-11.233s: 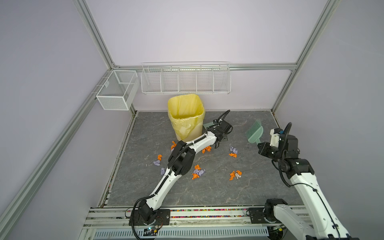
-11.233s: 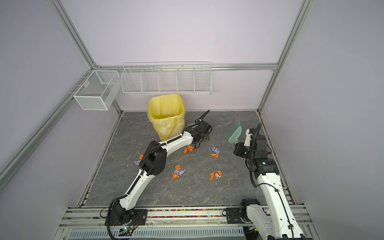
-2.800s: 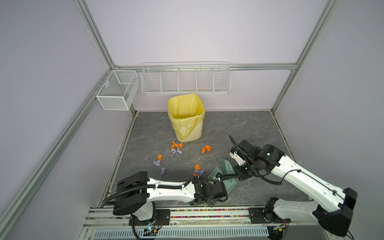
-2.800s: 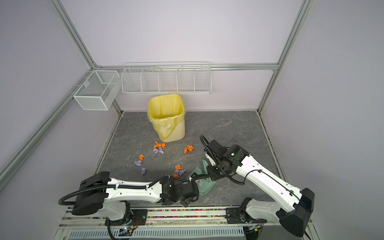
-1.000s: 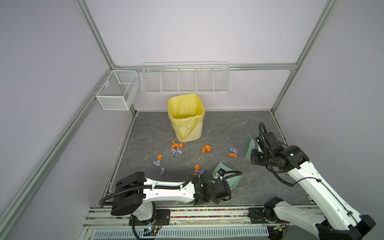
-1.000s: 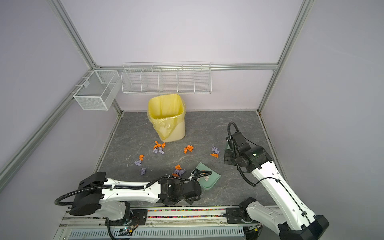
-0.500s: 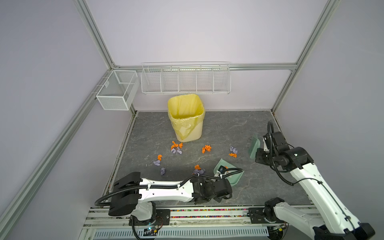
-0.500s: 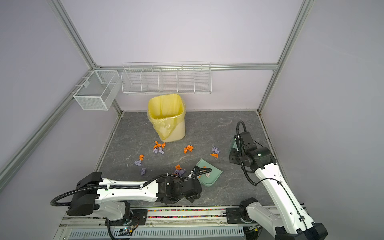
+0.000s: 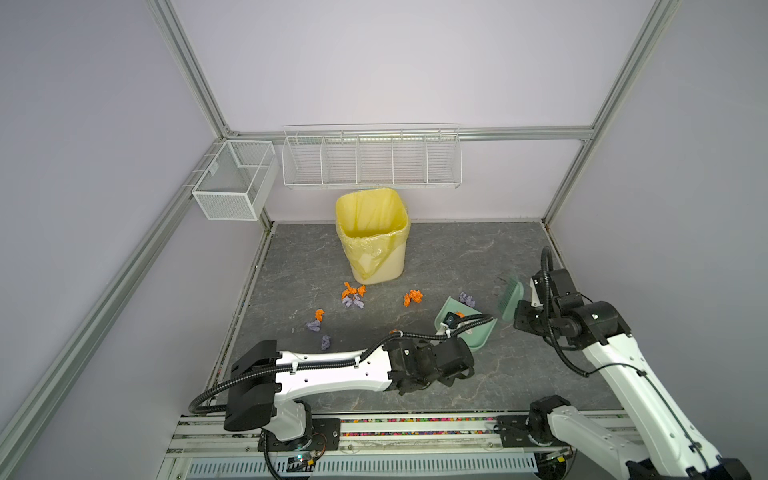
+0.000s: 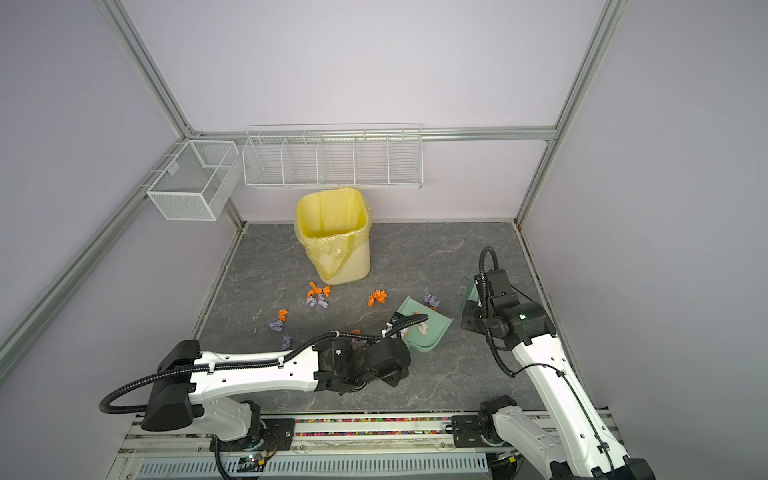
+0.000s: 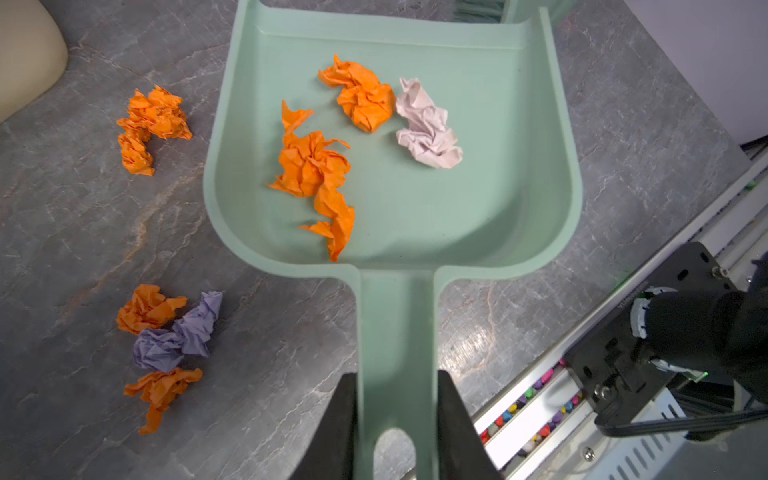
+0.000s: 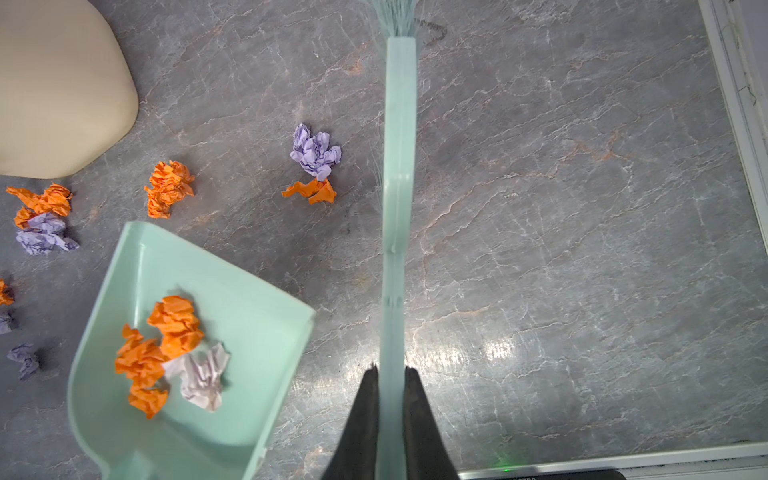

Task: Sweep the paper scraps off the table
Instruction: 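Carry the dustpan with scraps toward the yellow bin with the left gripper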

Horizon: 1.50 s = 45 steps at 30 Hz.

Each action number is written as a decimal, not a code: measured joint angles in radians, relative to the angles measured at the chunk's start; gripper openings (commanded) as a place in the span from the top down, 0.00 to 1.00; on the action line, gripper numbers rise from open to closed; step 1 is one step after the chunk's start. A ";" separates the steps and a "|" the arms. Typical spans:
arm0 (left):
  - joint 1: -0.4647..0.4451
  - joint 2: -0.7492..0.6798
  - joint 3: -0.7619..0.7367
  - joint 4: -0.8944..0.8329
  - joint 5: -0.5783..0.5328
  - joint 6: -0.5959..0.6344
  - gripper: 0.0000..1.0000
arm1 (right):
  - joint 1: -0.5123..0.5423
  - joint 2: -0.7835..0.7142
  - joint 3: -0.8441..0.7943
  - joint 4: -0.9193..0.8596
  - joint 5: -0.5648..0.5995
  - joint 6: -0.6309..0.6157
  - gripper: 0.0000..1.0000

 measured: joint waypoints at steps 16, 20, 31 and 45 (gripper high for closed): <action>0.113 -0.031 0.160 -0.068 0.024 0.056 0.98 | -0.003 -0.034 -0.031 0.028 -0.025 0.000 0.93; 0.145 -0.031 0.204 -0.090 0.051 0.072 0.98 | -0.003 -0.047 -0.045 0.040 -0.025 -0.003 0.93; 0.261 -0.030 0.348 -0.120 0.120 0.128 0.98 | -0.003 -0.066 -0.050 0.068 -0.025 -0.027 0.93; 0.430 0.045 0.566 -0.188 0.224 0.219 0.98 | -0.003 -0.060 -0.050 0.087 -0.026 -0.030 0.93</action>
